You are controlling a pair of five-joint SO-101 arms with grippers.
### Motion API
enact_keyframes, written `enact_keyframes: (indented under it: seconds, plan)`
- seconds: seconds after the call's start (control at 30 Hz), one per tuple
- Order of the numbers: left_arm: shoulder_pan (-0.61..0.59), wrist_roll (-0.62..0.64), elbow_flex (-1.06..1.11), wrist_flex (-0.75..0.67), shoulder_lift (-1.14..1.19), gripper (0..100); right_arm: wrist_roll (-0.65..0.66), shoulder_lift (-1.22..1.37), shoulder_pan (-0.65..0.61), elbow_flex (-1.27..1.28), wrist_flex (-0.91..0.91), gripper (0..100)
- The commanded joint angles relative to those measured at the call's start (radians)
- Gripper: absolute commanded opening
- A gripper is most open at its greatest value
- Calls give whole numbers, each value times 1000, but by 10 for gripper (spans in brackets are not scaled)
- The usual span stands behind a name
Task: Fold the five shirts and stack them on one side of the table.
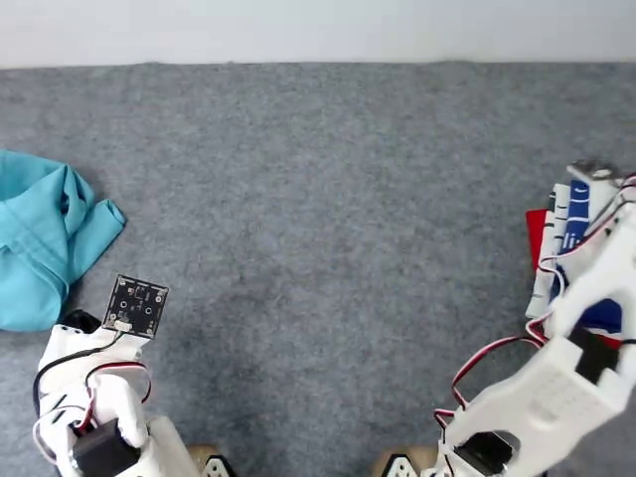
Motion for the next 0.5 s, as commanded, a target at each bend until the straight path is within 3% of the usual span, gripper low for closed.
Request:
enact_keyframes:
  seconds: [0.0,0.17,0.47]
  plan:
    - [5,-12,-5,-8,-6,15,-12,-88,-15,-120,-31,9]
    - [5,-12,-12,-8,-6,15,-17,-111,-18,-161,-116,9]
    - [9,51,-133,77,8,15,-44,-251,-124,-170,51,9]
